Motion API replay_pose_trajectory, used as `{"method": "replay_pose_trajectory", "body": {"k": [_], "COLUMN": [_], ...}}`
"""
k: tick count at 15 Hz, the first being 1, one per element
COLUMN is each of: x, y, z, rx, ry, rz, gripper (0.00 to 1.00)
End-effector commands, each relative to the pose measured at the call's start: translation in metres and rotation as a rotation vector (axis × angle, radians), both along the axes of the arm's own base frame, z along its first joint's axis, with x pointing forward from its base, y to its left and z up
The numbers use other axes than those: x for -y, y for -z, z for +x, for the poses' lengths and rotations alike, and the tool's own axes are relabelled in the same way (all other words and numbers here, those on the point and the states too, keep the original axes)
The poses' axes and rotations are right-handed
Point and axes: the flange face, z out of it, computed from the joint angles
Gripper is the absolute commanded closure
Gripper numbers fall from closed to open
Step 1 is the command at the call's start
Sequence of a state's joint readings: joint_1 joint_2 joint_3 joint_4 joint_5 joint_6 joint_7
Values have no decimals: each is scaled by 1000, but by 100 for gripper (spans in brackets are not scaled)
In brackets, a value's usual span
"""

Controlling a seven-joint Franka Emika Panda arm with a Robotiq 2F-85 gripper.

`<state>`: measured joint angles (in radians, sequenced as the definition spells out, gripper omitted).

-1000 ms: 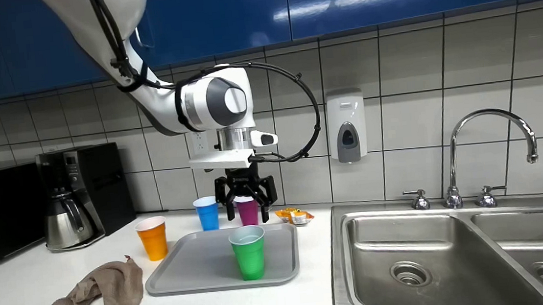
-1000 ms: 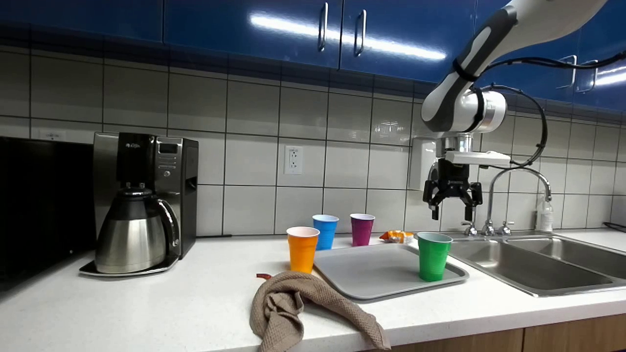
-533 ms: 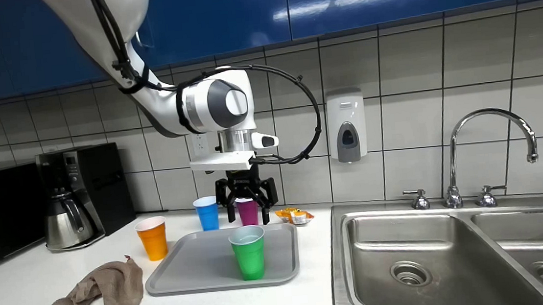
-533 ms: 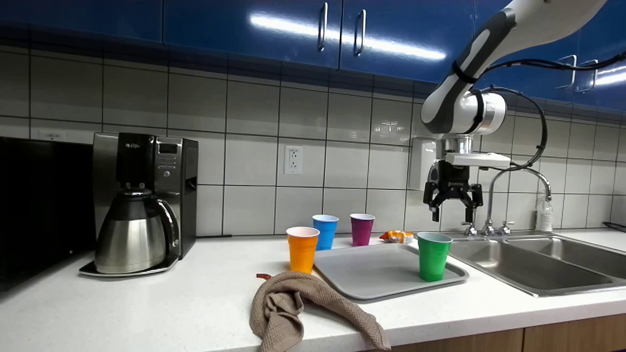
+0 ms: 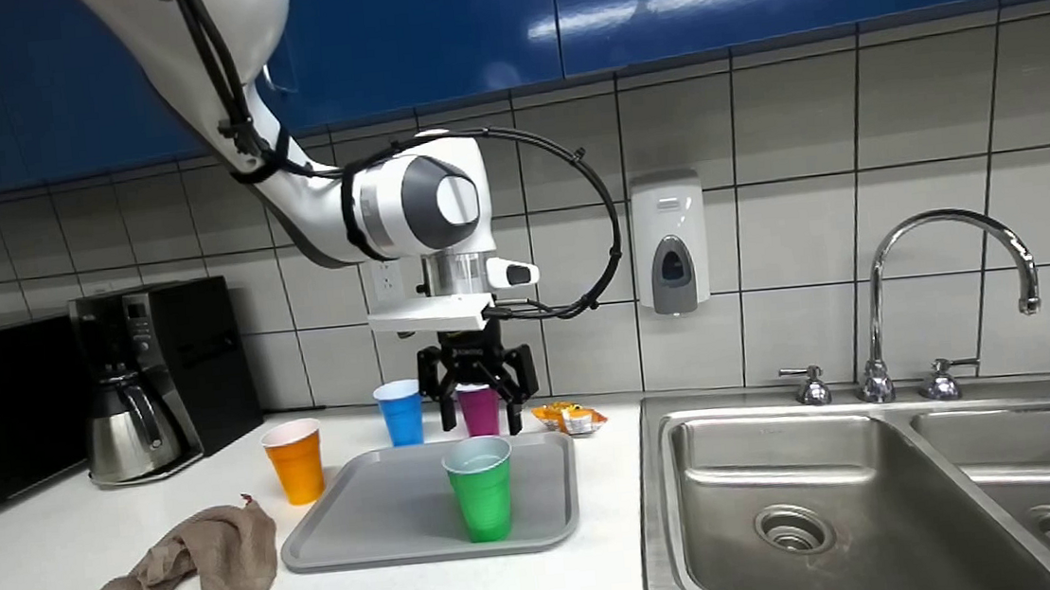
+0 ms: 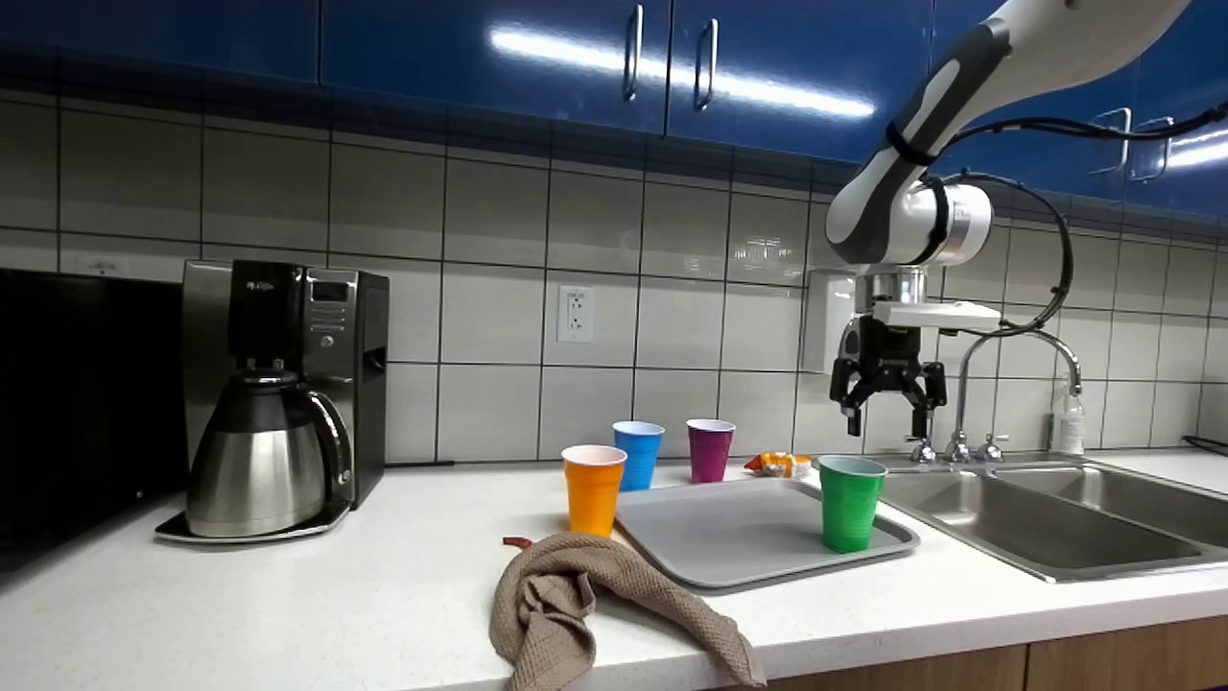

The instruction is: Put the cups on the grey tray.

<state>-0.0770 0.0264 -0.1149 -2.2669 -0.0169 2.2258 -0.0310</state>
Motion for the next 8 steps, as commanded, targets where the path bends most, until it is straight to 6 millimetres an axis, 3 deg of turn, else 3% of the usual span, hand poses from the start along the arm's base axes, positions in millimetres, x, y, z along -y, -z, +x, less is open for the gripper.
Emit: {"method": "replay_pose_trajectory", "body": {"k": [1, 8], "x": [-3, -36], "y": [-5, 9], "z": [7, 37], "rx": [22, 72], "ry": [6, 7], "rz": [8, 23], "gripper": [0, 0]}}
